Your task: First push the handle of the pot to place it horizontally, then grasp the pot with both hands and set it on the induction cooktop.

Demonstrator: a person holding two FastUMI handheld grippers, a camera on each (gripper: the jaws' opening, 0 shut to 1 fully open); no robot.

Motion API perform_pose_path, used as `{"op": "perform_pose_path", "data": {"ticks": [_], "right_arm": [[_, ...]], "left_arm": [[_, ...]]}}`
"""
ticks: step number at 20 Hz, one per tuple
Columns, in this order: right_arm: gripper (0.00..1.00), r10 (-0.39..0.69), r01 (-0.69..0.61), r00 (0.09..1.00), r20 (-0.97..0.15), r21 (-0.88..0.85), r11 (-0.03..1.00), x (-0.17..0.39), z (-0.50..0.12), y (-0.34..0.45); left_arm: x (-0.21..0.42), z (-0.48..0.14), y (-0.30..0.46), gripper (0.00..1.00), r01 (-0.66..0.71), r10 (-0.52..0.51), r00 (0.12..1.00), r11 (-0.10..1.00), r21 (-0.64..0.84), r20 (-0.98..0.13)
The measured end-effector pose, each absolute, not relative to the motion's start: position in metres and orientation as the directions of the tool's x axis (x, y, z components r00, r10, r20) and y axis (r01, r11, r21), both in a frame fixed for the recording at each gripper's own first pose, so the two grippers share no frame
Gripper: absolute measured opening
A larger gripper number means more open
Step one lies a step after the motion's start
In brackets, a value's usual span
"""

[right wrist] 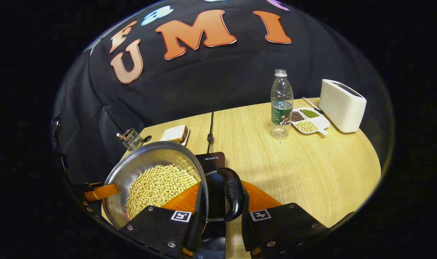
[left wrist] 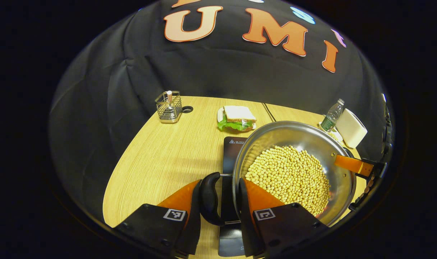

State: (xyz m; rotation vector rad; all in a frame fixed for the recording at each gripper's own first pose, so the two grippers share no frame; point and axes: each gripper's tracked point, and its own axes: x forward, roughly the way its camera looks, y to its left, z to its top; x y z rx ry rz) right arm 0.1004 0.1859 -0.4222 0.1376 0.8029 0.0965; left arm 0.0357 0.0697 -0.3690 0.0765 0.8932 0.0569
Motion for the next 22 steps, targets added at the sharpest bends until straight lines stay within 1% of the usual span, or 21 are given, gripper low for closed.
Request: {"op": "perform_pose_path", "data": {"ticks": [1, 2, 3, 6, 9, 10, 11, 12, 13, 14, 15, 16, 17, 18, 19, 20, 21, 22], "right_arm": [[0.45, 0.136, -0.032, 0.687, -0.714, 0.157, 0.987, 0.100, -0.423, 0.186], [0.46, 0.136, -0.030, 0.680, -0.721, 0.157, 0.987, 0.100, -0.426, 0.186], [0.47, 0.131, -0.024, 0.677, -0.725, 0.156, 0.987, 0.099, -0.428, 0.185], [0.51, 0.124, -0.018, 0.673, -0.729, 0.152, 0.988, 0.100, -0.431, 0.182], [0.55, 0.125, -0.015, 0.664, -0.737, 0.153, 0.988, 0.098, -0.436, 0.181], [0.58, 0.122, -0.017, 0.671, -0.731, 0.150, 0.989, 0.099, -0.434, 0.180], [0.55, 0.123, -0.027, 0.683, -0.720, 0.143, 0.989, 0.101, -0.431, 0.180], [0.63, 0.113, -0.033, 0.700, -0.705, 0.125, 0.992, 0.103, -0.425, 0.179], [0.57, 0.102, -0.045, 0.708, -0.699, 0.100, 0.994, 0.104, -0.422, 0.177], [0.70, 0.097, -0.058, 0.713, -0.694, 0.080, 0.995, 0.103, -0.418, 0.176], [0.75, 0.095, -0.068, 0.723, -0.684, 0.067, 0.995, 0.104, -0.412, 0.176], [0.86, 0.099, -0.078, 0.736, -0.669, 0.061, 0.995, 0.104, -0.404, 0.175], [0.90, 0.099, -0.085, 0.754, -0.650, 0.052, 0.995, 0.106, -0.393, 0.174], [0.94, 0.098, -0.089, 0.773, -0.626, 0.045, 0.995, 0.108, -0.383, 0.174], [0.94, 0.099, -0.097, 0.796, -0.597, 0.036, 0.995, 0.110, -0.368, 0.171], [0.94, 0.098, -0.102, 0.814, -0.572, 0.024, 0.994, 0.111, -0.355, 0.168], [0.94, 0.096, -0.110, 0.837, -0.539, 0.006, 0.994, 0.110, -0.338, 0.164], [0.94, 0.095, -0.118, 0.857, -0.506, -0.013, 0.993, 0.110, -0.320, 0.160]], "left_arm": [[0.036, -0.370, 0.070, 0.55, -0.018, 0.082, 0.623, 0.996, 0.091, -0.778], [0.037, -0.370, 0.069, 0.56, -0.018, 0.083, 0.618, 0.996, 0.092, -0.782], [0.037, -0.369, 0.069, 0.54, -0.016, 0.082, 0.615, 0.996, 0.091, -0.784], [0.037, -0.367, 0.069, 0.61, -0.005, 0.088, 0.624, 0.994, 0.109, -0.776], [0.037, -0.365, 0.069, 0.59, -0.001, 0.095, 0.628, 0.993, 0.121, -0.772], [0.036, -0.364, 0.070, 0.63, -0.001, 0.102, 0.628, 0.991, 0.131, -0.772], [0.036, -0.364, 0.070, 0.67, -0.009, 0.113, 0.629, 0.990, 0.138, -0.769], [0.036, -0.362, 0.069, 0.66, -0.012, 0.116, 0.636, 0.990, 0.140, -0.763], [0.038, -0.358, 0.068, 0.70, -0.016, 0.121, 0.649, 0.989, 0.146, -0.751], [0.038, -0.351, 0.068, 0.69, -0.017, 0.129, 0.663, 0.987, 0.158, -0.738], [0.040, -0.342, 0.065, 0.70, -0.015, 0.132, 0.683, 0.986, 0.167, -0.719], [0.043, -0.330, 0.060, 0.70, -0.014, 0.134, 0.707, 0.984, 0.176, -0.694], [0.046, -0.320, 0.057, 0.78, -0.011, 0.137, 0.730, 0.982, 0.188, -0.669], [0.045, -0.307, 0.051, 0.86, -0.015, 0.138, 0.750, 0.981, 0.193, -0.647], [0.047, -0.294, 0.043, 0.94, -0.015, 0.132, 0.773, 0.981, 0.191, -0.620], [0.050, -0.276, 0.036, 0.98, -0.018, 0.125, 0.801, 0.982, 0.187, -0.585], [0.052, -0.258, 0.030, 1.00, -0.022, 0.120, 0.827, 0.983, 0.182, -0.549], [0.055, -0.238, 0.023, 0.98, -0.026, 0.113, 0.853, 0.984, 0.174, -0.509]]}}
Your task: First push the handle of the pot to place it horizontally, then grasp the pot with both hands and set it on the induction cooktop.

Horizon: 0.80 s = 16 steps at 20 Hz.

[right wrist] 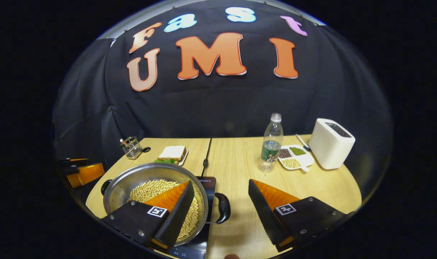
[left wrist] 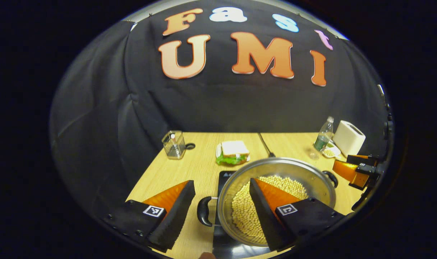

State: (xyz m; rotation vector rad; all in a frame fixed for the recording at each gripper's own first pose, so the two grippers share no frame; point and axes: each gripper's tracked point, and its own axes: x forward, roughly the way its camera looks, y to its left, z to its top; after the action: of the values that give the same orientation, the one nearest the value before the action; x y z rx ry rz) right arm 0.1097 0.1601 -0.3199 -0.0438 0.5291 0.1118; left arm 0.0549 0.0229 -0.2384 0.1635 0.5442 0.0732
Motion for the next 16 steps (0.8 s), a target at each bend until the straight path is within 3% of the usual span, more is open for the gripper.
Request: {"op": "perform_pose_path", "data": {"ticks": [9, 16], "right_arm": [[0.94, 0.062, -0.087, 0.961, -0.271, -0.081, 0.993, 0.091, -0.180, 0.110], [0.93, 0.052, -0.069, 0.987, -0.150, -0.108, 0.992, 0.068, -0.102, 0.082]], "left_arm": [[0.033, -0.055, -0.032, 0.98, -0.026, 0.058, 0.978, 0.987, 0.158, -0.201], [0.011, 0.032, -0.049, 1.00, -0.021, 0.029, 0.998, 0.993, 0.112, -0.063]]}}
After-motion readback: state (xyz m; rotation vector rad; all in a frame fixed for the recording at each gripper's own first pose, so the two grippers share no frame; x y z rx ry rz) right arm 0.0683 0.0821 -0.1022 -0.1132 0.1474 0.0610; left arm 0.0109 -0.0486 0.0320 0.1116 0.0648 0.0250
